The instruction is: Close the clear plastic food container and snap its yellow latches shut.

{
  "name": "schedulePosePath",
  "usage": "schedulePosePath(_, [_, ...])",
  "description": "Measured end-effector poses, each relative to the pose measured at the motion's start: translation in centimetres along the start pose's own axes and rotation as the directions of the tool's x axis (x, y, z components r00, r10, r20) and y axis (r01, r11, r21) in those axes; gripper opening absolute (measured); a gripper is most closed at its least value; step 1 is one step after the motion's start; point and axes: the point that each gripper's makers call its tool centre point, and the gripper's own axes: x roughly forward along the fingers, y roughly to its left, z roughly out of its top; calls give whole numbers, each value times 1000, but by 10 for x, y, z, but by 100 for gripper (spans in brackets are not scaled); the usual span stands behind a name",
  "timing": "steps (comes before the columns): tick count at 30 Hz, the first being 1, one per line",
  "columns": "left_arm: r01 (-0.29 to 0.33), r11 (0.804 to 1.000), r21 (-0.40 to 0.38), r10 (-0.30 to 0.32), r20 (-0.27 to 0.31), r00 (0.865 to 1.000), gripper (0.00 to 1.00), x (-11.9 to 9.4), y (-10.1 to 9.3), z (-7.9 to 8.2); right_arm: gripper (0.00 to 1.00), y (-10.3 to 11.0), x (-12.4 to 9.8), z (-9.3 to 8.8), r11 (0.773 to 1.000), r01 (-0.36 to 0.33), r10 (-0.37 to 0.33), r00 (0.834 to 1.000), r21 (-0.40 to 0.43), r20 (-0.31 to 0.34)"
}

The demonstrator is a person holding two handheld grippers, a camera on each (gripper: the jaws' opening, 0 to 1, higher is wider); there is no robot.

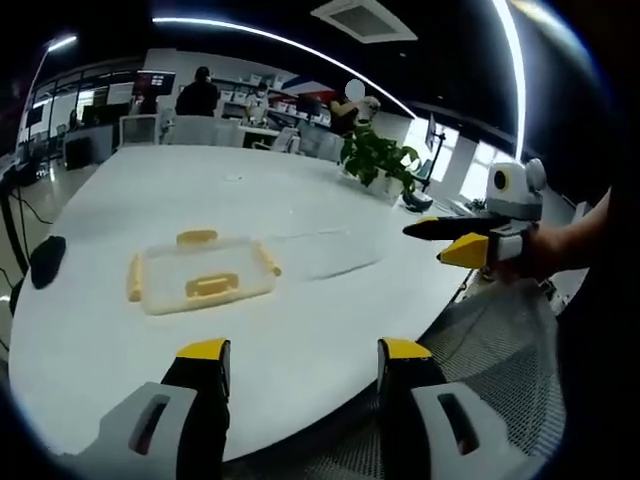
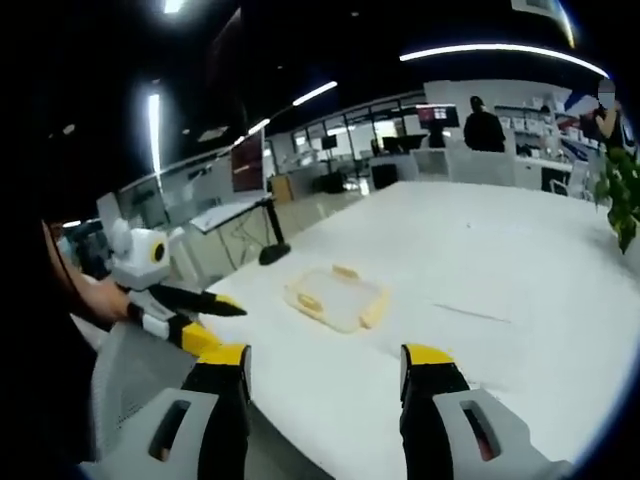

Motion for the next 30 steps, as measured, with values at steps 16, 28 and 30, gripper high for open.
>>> schedulePosePath(16, [3, 1000, 12, -3, 19, 1000, 58, -2, 25, 23, 58, -1, 17, 24, 1000, -13, 14, 1000, -25, 16])
schedulePosePath(28, [17, 999, 41, -17, 3, 1000, 58, 0, 28, 23, 58, -1, 26, 25, 997, -44, 44, 999, -65, -5])
schedulePosePath(30, [17, 998, 52, -17, -2, 1000, 58, 0, 31, 23, 58, 1, 29, 25, 993, -54, 52, 998, -107, -21])
